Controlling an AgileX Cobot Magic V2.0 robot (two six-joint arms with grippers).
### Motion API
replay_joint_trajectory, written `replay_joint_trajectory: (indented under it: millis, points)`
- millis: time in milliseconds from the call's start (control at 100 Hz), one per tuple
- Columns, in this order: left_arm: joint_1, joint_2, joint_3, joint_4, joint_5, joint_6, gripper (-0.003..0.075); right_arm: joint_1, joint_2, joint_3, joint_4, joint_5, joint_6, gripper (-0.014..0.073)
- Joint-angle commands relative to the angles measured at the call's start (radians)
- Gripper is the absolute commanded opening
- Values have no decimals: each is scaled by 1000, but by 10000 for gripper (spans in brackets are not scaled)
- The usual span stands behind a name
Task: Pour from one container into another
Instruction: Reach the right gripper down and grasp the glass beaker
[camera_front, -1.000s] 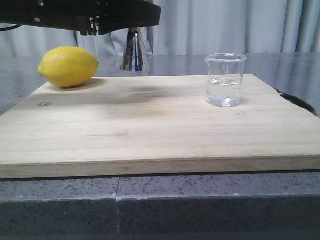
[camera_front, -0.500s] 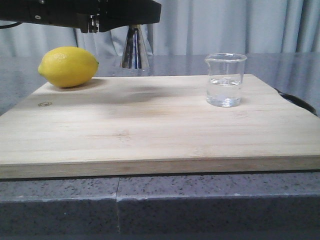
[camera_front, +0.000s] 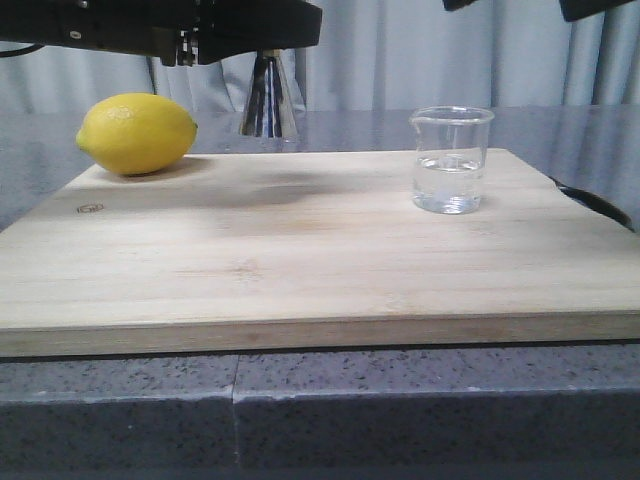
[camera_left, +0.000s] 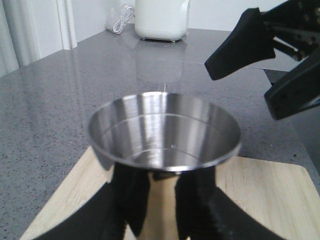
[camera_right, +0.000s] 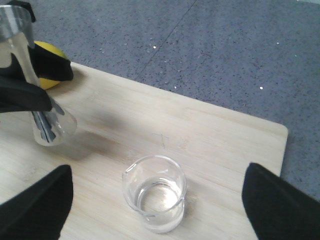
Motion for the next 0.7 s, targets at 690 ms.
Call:
replay_joint_trajectory:
  millis: [690]
  points:
    - [-8,-51,-28,-86,100,-9,179,176,152,465,19,-1096,10,596]
